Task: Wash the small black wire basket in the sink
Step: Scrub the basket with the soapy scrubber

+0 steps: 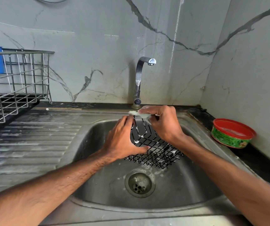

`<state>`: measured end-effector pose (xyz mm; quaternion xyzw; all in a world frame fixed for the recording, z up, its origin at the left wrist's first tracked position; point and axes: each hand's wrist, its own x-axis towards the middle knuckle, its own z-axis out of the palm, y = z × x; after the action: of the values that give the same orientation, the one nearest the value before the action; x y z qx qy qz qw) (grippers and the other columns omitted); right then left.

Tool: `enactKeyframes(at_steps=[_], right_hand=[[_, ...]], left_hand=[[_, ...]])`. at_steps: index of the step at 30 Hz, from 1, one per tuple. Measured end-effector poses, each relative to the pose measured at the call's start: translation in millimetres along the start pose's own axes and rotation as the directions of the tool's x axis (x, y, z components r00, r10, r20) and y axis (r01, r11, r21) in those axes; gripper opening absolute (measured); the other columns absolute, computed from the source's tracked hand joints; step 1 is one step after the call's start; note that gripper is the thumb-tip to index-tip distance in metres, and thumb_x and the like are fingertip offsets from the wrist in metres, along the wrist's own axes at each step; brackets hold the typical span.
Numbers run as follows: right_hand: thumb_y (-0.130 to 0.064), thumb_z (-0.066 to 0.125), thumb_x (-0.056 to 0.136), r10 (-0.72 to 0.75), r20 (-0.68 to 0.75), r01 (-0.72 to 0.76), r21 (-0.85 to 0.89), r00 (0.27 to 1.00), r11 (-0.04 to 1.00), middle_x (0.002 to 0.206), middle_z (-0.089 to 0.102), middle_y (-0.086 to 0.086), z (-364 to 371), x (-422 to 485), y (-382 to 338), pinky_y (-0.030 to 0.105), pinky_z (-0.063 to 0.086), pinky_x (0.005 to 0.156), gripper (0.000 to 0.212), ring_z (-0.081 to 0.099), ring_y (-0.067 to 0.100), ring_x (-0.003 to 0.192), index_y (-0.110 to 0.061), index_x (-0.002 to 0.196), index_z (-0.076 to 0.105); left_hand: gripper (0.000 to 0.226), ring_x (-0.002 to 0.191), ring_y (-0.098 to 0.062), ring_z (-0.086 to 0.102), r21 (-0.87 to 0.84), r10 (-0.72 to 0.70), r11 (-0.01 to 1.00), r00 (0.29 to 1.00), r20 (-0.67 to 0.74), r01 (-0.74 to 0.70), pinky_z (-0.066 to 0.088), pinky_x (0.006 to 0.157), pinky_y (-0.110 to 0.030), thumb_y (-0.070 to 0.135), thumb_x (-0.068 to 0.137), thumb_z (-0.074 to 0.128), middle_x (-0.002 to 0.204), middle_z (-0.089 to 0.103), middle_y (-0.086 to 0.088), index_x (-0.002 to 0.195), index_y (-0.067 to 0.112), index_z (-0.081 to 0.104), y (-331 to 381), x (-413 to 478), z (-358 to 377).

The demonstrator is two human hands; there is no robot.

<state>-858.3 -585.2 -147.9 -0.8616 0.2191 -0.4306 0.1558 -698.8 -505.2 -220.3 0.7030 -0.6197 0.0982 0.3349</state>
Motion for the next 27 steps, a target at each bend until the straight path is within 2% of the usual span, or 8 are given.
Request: enactKeyframes(at_steps=[2,5,9,12,16,21,24,27], right_hand=[[0.013,0.061,0.085,-0.055,0.011,0.055,-0.004,0.998,0.998,0.116,0.075,-0.002,1,-1,0,0.022,0.058,0.090,0.040,0.072,0.007,0.105,-0.013,0.108,0.080],[0.015,0.058,0.085,-0.042,0.017,0.042,0.002,0.999,0.999,0.103,0.079,0.000,-6,-6,14,0.019,0.060,0.081,0.035,0.074,0.006,0.088,-0.007,0.100,0.081],[0.013,0.062,0.088,0.284,0.063,-0.270,-0.174,0.957,0.947,0.118,0.073,0.007,-23,-13,54,0.019,0.060,0.079,0.029,0.072,0.013,0.102,-0.009,0.099,0.078],[0.015,0.057,0.088,0.377,0.039,-0.358,-0.239,0.925,0.903,0.120,0.073,0.006,-26,-15,68,0.012,0.058,0.067,0.036,0.071,0.012,0.096,-0.012,0.102,0.077],[0.013,0.056,0.088,0.176,0.022,-0.168,-0.193,0.984,0.967,0.118,0.073,0.005,-12,-10,35,0.000,0.048,0.061,0.035,0.068,0.007,0.085,-0.008,0.105,0.078],[0.010,0.062,0.089,-0.072,0.016,0.073,-0.059,0.997,0.996,0.106,0.078,-0.004,6,-7,16,0.018,0.059,0.081,0.031,0.073,0.003,0.092,-0.012,0.099,0.081],[0.011,0.062,0.088,-0.009,0.011,0.010,-0.076,1.000,0.997,0.099,0.079,0.003,-4,-13,27,0.008,0.055,0.070,0.029,0.072,0.003,0.078,-0.009,0.090,0.082],[0.009,0.063,0.089,0.233,0.036,-0.225,-0.150,0.972,0.963,0.112,0.076,0.006,-15,-17,44,0.009,0.048,0.048,0.026,0.066,-0.001,0.064,-0.010,0.097,0.080]], left_hand=[[0.131,0.119,-0.018,0.056,0.006,0.008,1.000,1.000,-0.012,-0.008,0.058,0.099,-0.047,0.087,0.047,0.072,0.137,0.051,-0.001,0.150,0.011,0.040,0,0,0],[0.146,0.125,-0.016,0.052,0.004,-0.001,1.000,1.000,0.008,0.001,0.055,0.104,-0.043,0.089,0.047,0.066,0.146,0.048,-0.002,0.163,0.011,0.022,-1,1,-1],[0.150,0.123,-0.014,0.052,-0.015,-0.002,1.000,1.000,0.017,0.002,0.056,0.102,-0.039,0.091,0.048,0.063,0.145,0.048,-0.003,0.165,0.011,0.014,-4,1,-2],[0.149,0.120,-0.013,0.052,-0.012,0.003,1.000,1.000,0.006,-0.003,0.056,0.100,-0.036,0.088,0.049,0.066,0.143,0.049,-0.002,0.165,0.011,0.015,-3,0,-3],[0.150,0.127,-0.014,0.049,-0.024,0.007,1.000,1.000,0.012,-0.007,0.054,0.103,-0.037,0.075,0.055,0.088,0.150,0.044,-0.003,0.166,0.012,0.010,-2,0,-2],[0.152,0.136,-0.017,0.045,-0.023,-0.024,0.999,0.999,0.038,0.024,0.051,0.109,-0.044,0.074,0.053,0.087,0.155,0.040,-0.003,0.167,0.014,0.006,-3,0,-2],[0.152,0.130,-0.014,0.047,-0.015,-0.029,0.999,0.999,0.043,0.030,0.053,0.106,-0.040,0.083,0.049,0.073,0.150,0.044,-0.001,0.166,0.013,0.007,-3,1,-4],[0.152,0.126,-0.012,0.048,-0.017,-0.045,0.999,0.998,0.042,0.046,0.053,0.104,-0.036,0.088,0.046,0.065,0.148,0.044,0.000,0.166,0.014,0.009,-4,1,-5]])
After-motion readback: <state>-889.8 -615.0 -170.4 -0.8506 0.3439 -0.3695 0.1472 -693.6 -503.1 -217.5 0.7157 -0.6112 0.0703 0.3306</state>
